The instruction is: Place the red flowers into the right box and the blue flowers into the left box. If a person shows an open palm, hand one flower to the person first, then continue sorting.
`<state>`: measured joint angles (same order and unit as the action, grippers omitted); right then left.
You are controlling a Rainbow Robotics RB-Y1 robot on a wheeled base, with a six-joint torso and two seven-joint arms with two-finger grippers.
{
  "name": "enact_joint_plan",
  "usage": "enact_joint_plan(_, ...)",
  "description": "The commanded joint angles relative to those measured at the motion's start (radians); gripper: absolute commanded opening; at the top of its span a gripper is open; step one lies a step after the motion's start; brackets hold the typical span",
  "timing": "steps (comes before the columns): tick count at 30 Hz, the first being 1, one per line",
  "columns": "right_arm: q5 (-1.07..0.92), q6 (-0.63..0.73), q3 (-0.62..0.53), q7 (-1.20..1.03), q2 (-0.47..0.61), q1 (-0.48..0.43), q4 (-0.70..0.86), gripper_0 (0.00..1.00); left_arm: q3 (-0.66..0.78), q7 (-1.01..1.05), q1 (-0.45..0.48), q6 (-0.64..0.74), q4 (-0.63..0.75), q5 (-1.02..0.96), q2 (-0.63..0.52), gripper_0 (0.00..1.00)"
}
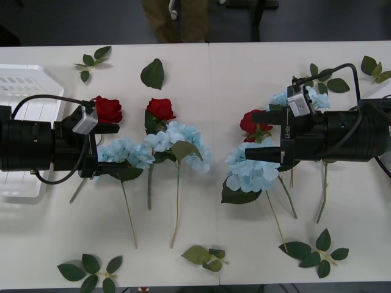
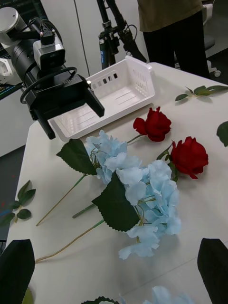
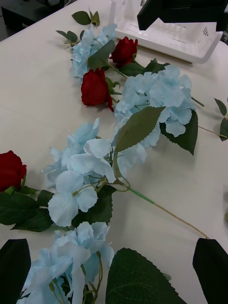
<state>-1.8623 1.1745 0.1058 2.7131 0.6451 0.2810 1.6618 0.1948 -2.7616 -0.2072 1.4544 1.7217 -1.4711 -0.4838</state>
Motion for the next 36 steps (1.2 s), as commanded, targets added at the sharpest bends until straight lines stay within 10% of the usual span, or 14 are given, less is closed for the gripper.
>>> enact_joint_plan(1,-0.012,-0.006,0.009,-0.008,-0.022,0.032,0.009,1.00,-0.021,0.056,0.077,0.014,-0.030,-0.008,0.042,1.00)
enact_joint_plan(8,-0.006,-0.049,-0.006,-0.008,-0.055,-0.020,-0.025,1.00,-0.032,0.056,0.008,0.008,-0.020,-0.017,-0.021,1.00)
enact_joint_plan(21,0.403,0.154,-0.215,-0.723,0.022,0.147,-0.004,1.00,-0.090,1.241,-0.116,0.219,0.309,0.221,-0.291,1.00)
enact_joint_plan(30,0.672,0.373,-0.109,-1.331,0.149,0.172,0.216,1.00,-0.313,1.715,-0.299,0.302,0.228,0.463,-0.328,1.00)
enact_joint_plan(36,0.776,0.218,0.051,-1.540,0.318,0.078,0.256,1.00,-0.371,1.964,-0.345,0.270,0.073,0.603,-0.332,1.00)
